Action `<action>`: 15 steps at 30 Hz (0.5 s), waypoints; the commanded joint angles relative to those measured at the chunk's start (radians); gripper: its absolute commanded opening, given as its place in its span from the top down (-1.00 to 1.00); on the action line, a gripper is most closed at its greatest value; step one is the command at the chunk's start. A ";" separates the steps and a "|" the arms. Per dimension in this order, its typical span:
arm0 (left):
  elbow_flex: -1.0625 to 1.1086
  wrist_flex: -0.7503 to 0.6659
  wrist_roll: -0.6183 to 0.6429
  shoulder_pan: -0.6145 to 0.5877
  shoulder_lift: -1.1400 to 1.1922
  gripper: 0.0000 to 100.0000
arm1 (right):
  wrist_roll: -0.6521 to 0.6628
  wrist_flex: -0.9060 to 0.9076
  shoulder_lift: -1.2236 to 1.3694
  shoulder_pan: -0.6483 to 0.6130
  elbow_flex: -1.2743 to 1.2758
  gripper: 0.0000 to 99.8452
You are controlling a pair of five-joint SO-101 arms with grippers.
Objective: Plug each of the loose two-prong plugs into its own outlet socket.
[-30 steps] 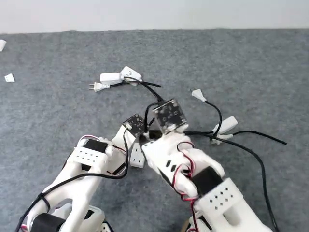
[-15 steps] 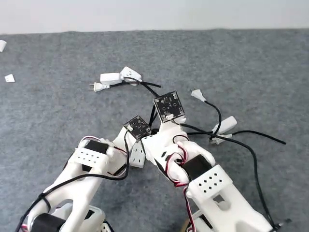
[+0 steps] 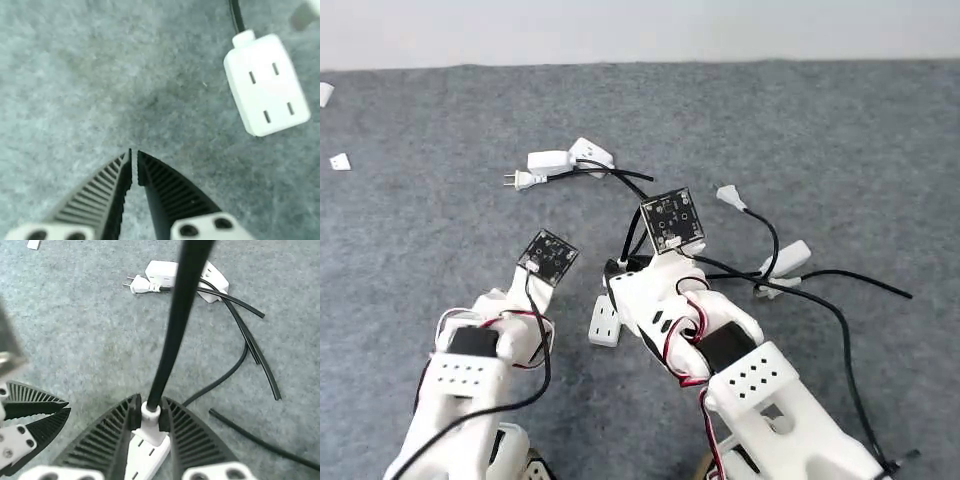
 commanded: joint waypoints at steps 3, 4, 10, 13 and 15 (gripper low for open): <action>-0.005 0.014 0.064 -0.038 -0.084 0.97 | -0.011 -0.136 0.101 -0.045 0.028 0.98; -0.004 -0.002 0.066 -0.046 -0.084 0.97 | -0.011 -0.159 0.137 -0.047 0.026 0.98; 0.007 -0.014 0.063 -0.049 -0.084 0.97 | 0.017 -0.185 0.266 -0.047 -0.026 0.98; 0.007 -0.015 0.063 -0.049 -0.084 0.97 | 0.020 -0.185 0.266 -0.047 -0.023 0.98; 0.007 -0.015 0.061 -0.049 -0.084 0.97 | 0.025 -0.185 0.272 -0.047 -0.021 0.98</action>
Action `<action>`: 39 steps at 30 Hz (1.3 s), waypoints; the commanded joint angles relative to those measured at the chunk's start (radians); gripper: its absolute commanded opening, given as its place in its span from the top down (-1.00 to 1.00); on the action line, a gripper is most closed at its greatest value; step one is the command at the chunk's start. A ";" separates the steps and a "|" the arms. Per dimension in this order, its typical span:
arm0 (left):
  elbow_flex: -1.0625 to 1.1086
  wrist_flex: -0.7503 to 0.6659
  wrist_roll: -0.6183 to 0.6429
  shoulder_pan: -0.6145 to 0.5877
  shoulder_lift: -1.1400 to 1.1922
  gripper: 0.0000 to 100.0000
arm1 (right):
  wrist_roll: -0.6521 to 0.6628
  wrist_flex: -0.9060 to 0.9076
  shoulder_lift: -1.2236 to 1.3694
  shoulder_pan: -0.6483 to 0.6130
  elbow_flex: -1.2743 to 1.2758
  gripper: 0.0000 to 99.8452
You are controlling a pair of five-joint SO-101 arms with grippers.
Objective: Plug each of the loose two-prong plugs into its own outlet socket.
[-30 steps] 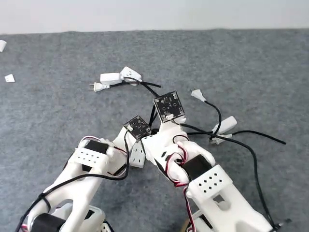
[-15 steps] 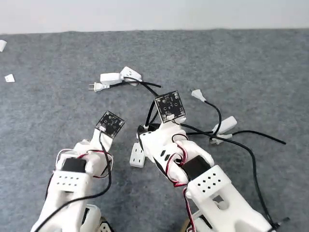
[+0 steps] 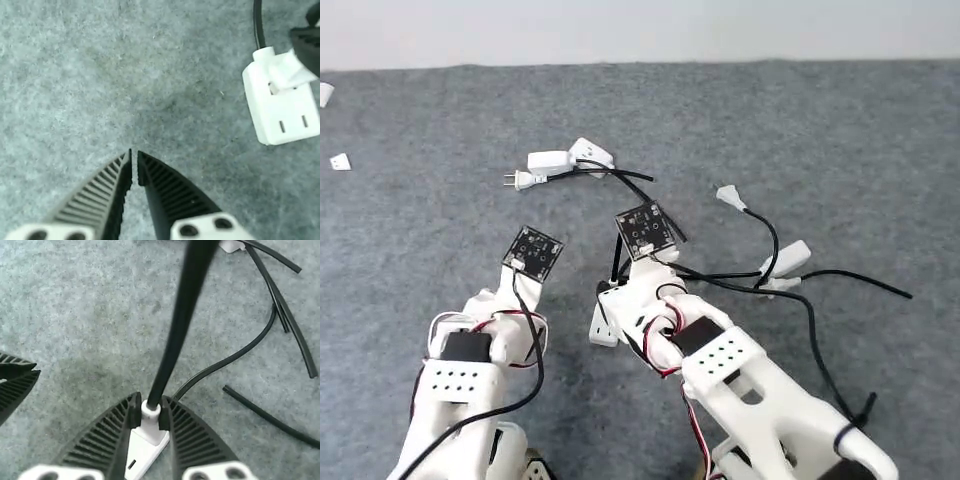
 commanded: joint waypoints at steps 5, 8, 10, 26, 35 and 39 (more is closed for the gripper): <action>-0.007 -0.026 0.005 -0.005 -0.020 0.97 | 0.017 -0.021 0.008 -0.012 -0.034 0.98; -0.007 -0.026 0.005 -0.006 -0.020 0.97 | 0.044 0.004 -0.001 -0.015 -0.018 0.98; -0.007 -0.026 0.005 -0.006 -0.020 0.97 | 0.058 0.033 -0.002 -0.019 -0.020 0.98; 0.005 -0.049 0.005 -0.008 -0.023 0.97 | 0.178 0.147 -0.002 -0.061 -0.014 0.98; 0.008 -0.049 0.005 -0.008 -0.025 0.97 | 0.216 0.145 -0.002 -0.067 -0.002 0.98; 0.008 -0.048 0.005 -0.008 -0.025 0.97 | 0.235 0.134 -0.001 -0.054 0.002 0.98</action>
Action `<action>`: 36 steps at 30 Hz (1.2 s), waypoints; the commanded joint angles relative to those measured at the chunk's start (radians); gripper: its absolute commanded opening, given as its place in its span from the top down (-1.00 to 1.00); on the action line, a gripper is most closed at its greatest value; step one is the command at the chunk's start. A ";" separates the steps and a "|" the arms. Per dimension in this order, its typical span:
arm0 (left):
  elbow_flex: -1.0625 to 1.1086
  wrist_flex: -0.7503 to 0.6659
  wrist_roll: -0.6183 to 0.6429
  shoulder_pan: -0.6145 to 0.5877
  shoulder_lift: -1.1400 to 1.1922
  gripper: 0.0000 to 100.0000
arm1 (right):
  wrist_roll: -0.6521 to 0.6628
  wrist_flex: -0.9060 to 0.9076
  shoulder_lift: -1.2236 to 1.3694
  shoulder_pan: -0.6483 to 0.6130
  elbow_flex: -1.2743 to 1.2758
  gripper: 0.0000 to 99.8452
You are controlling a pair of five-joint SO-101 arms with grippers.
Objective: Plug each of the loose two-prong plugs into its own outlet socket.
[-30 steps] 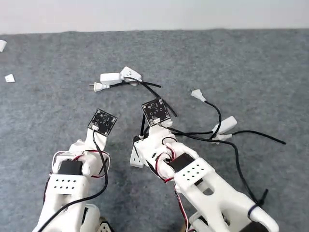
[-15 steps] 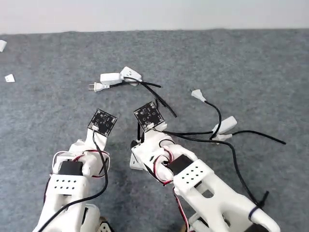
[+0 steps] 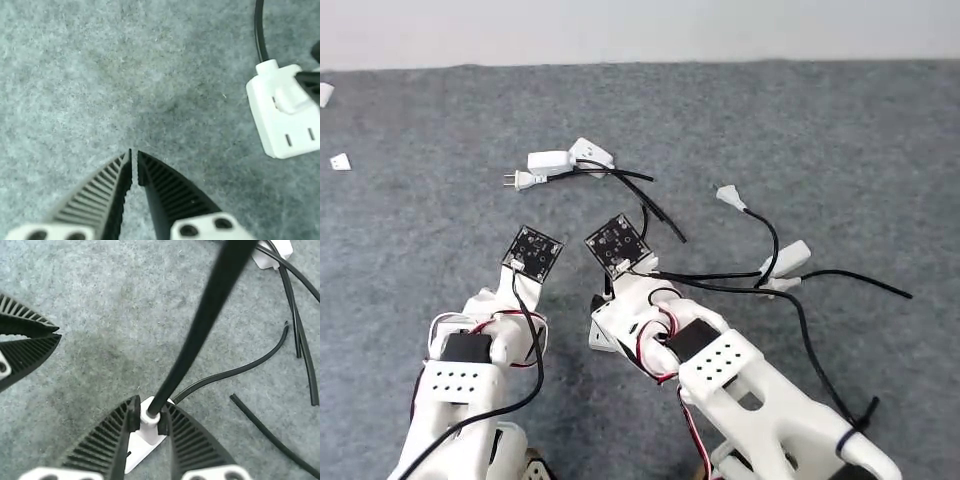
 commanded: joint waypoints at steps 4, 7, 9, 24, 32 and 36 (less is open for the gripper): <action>-0.004 -0.020 0.005 -0.006 -0.023 0.97 | 0.020 -0.050 0.025 0.031 0.026 0.98; -0.004 -0.020 0.005 -0.006 -0.023 0.97 | -0.012 -0.079 0.027 0.035 0.026 0.98; -0.004 -0.020 0.005 -0.006 -0.023 0.97 | -0.028 -0.082 0.027 0.036 0.026 0.98; -0.004 -0.020 0.009 -0.008 -0.021 0.97 | 0.052 0.028 0.033 0.008 0.048 0.98; -0.004 -0.020 0.009 -0.008 -0.020 0.97 | 0.091 0.140 0.174 -0.004 -0.052 0.98; -0.004 -0.020 0.009 -0.008 -0.020 0.97 | 0.091 0.209 0.248 -0.004 -0.118 0.98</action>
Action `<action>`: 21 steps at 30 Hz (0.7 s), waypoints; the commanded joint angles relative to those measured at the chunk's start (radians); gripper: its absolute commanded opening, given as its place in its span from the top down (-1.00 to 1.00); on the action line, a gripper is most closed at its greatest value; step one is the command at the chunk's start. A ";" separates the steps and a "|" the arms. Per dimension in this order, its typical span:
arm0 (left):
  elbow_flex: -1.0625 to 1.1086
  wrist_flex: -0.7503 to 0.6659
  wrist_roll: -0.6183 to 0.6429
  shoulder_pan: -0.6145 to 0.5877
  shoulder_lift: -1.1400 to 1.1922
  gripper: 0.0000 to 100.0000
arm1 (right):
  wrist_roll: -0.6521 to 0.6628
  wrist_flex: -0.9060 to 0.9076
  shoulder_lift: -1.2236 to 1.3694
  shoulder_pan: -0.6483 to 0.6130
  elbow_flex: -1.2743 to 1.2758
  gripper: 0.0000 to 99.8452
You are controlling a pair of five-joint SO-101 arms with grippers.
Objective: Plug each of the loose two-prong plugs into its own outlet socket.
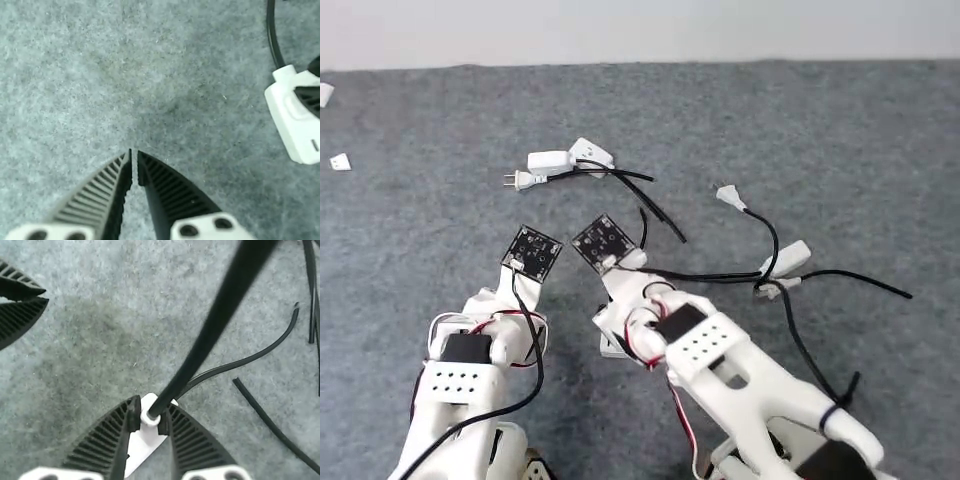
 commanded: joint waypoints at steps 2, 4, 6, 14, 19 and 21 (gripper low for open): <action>-0.004 -0.020 0.008 -0.008 -0.015 0.97 | 0.014 0.104 0.097 -0.015 -0.020 0.98; -0.004 -0.020 0.008 -0.008 -0.017 0.97 | 0.014 0.136 0.102 -0.015 -0.029 0.98; -0.004 -0.020 0.006 -0.008 -0.017 0.97 | 0.028 0.159 0.102 -0.015 -0.029 0.98; -0.004 -0.020 0.003 -0.008 -0.015 0.97 | 0.083 0.297 0.101 -0.044 0.000 0.98; -0.004 -0.020 0.003 -0.008 -0.015 0.97 | 0.075 0.277 0.102 -0.041 -0.008 0.98; -0.004 -0.020 0.003 -0.008 -0.015 0.97 | 0.071 0.280 0.107 -0.042 -0.023 0.94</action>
